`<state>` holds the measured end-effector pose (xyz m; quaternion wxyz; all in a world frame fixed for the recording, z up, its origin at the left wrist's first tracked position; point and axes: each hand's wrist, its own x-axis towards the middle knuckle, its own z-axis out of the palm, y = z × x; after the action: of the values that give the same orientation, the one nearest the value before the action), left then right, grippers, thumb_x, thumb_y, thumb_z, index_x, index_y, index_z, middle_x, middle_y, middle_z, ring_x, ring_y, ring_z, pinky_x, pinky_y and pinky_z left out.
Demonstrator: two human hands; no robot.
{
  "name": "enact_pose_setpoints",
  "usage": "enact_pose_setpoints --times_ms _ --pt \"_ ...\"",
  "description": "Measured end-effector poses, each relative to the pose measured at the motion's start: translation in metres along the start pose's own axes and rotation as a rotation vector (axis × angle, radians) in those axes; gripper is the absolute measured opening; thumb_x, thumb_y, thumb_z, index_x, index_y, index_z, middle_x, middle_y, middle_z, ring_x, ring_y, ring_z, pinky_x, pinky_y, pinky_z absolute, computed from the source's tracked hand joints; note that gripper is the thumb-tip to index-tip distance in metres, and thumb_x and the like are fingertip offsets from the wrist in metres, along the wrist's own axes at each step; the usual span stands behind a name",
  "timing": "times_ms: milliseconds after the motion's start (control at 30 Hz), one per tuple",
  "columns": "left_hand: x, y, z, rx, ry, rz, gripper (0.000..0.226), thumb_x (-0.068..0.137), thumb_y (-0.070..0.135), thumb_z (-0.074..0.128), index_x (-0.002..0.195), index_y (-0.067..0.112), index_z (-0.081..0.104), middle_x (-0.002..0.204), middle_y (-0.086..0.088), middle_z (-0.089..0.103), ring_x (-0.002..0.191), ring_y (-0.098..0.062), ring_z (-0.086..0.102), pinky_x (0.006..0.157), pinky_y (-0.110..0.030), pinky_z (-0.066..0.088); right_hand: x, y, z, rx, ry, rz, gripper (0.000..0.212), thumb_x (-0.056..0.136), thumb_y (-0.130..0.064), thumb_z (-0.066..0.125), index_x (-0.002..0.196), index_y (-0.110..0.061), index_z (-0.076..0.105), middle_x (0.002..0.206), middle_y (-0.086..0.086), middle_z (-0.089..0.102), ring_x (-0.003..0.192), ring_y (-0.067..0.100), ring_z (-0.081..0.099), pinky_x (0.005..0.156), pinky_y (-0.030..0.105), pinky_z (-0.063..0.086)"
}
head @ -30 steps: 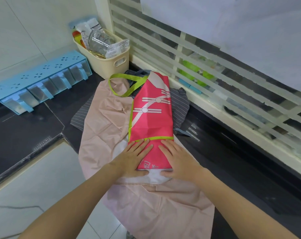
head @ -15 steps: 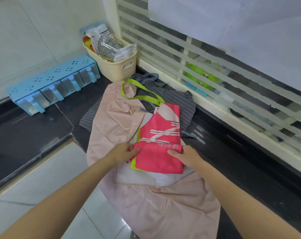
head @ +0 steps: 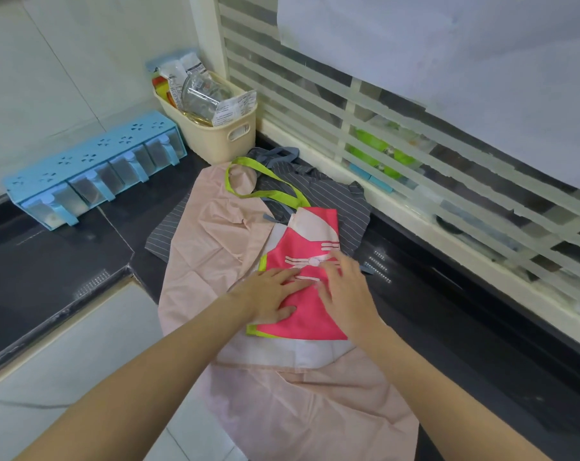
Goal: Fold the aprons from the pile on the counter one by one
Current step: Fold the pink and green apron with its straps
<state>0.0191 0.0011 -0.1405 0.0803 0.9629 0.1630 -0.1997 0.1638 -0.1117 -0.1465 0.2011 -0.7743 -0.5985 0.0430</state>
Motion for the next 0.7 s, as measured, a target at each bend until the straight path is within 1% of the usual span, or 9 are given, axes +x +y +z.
enact_pose_setpoints --times_ms 67,167,267,333,467,500,600,667,700 --pt "0.005 0.002 -0.009 0.024 -0.036 -0.016 0.065 0.095 0.05 0.037 0.15 0.036 0.003 0.158 -0.003 0.0 0.138 -0.034 0.019 0.11 -0.046 0.026 0.019 0.002 -0.009 0.108 -0.017 0.082 0.044 0.084 -0.002 0.063 0.126 -0.009 0.053 0.141 0.012 0.042 0.125 0.031 0.043 0.093 0.044 0.046" --pt "0.013 0.004 -0.017 0.139 -0.057 -0.074 0.077 0.089 0.063 0.04 0.15 0.035 0.002 0.158 -0.01 -0.006 0.139 -0.036 0.016 0.11 -0.048 0.026 0.063 0.007 -0.027 0.049 -0.057 0.0 0.063 0.088 0.003 0.051 0.145 -0.016 0.03 0.154 0.0 0.024 0.138 0.021 0.023 0.104 0.043 0.033" --pt "0.017 0.0 -0.021 0.257 -0.031 -0.079 0.092 0.083 0.073 0.036 0.151 0.026 -0.003 0.157 -0.014 -0.012 0.144 -0.03 0.003 0.113 -0.046 0.011 0.115 0.011 -0.035 0.04 -0.3 0.094 0.06 0.093 -0.005 0.047 0.147 -0.018 0.024 0.15 0.004 0.03 0.141 0.023 0.015 0.111 0.047 0.019" --pt "0.019 -0.003 -0.014 0.269 -0.068 -0.091 0.096 0.082 0.075 0.032 0.15 0.021 -0.008 0.156 -0.014 -0.016 0.145 -0.028 -0.007 0.115 -0.046 0.003 0.133 0.016 -0.033 -0.156 -0.38 0.108 0.047 0.093 -0.008 0.048 0.137 -0.014 0.034 0.138 0.01 0.042 0.133 0.029 0.027 0.107 0.045 0.024" --pt "0.021 -0.009 -0.003 0.15 -0.176 -0.125 0.094 0.083 0.074 0.029 0.148 0.022 -0.016 0.157 -0.01 -0.017 0.145 -0.024 -0.011 0.117 -0.041 -0.001 0.122 0.023 -0.04 -0.436 0.138 0.016 0.033 0.075 -0.002 0.068 0.104 -0.007 0.054 0.102 0.015 0.056 0.091 0.029 0.055 0.075 0.038 0.046" --pt "0.022 -0.012 -0.002 0.12 -0.175 -0.115 0.093 0.083 0.075 0.027 0.148 0.023 -0.016 0.157 -0.009 -0.018 0.145 -0.024 -0.011 0.117 -0.04 -0.001 0.113 0.02 -0.042 -0.382 0.134 -0.078 0.031 0.075 -0.004 0.069 0.102 -0.008 0.055 0.101 0.013 0.055 0.089 0.027 0.054 0.074 0.036 0.046" --pt "0.025 -0.021 0.005 0.08 -0.124 -0.069 0.112 0.056 0.089 -0.015 0.148 0.026 -0.014 0.157 -0.008 -0.016 0.146 -0.023 -0.01 0.117 -0.038 -0.001 0.062 0.015 -0.035 -0.058 -0.201 -0.517 0.033 0.085 -0.036 0.059 0.106 -0.01 0.059 0.11 0.008 0.055 0.095 0.024 0.055 0.081 0.038 0.049" --pt "0.022 -0.022 0.006 0.026 -0.11 -0.069 0.129 0.035 0.087 -0.032 0.148 0.027 -0.014 0.157 -0.006 -0.017 0.146 -0.02 -0.009 0.116 -0.035 -0.003 0.023 0.021 -0.02 -0.151 -0.412 -0.673 0.055 0.078 -0.06 0.048 0.105 -0.014 0.063 0.112 0.005 0.058 0.099 0.022 0.056 0.086 0.037 0.051" --pt "0.022 -0.022 0.005 -0.007 -0.085 -0.068 0.126 0.038 0.087 -0.031 0.148 0.028 -0.012 0.157 -0.005 -0.016 0.146 -0.019 -0.008 0.116 -0.034 -0.003 0.011 0.029 -0.014 -0.245 -0.444 -0.68 0.064 0.07 -0.064 0.049 0.109 -0.015 0.062 0.115 0.004 0.058 0.102 0.021 0.057 0.089 0.037 0.051"
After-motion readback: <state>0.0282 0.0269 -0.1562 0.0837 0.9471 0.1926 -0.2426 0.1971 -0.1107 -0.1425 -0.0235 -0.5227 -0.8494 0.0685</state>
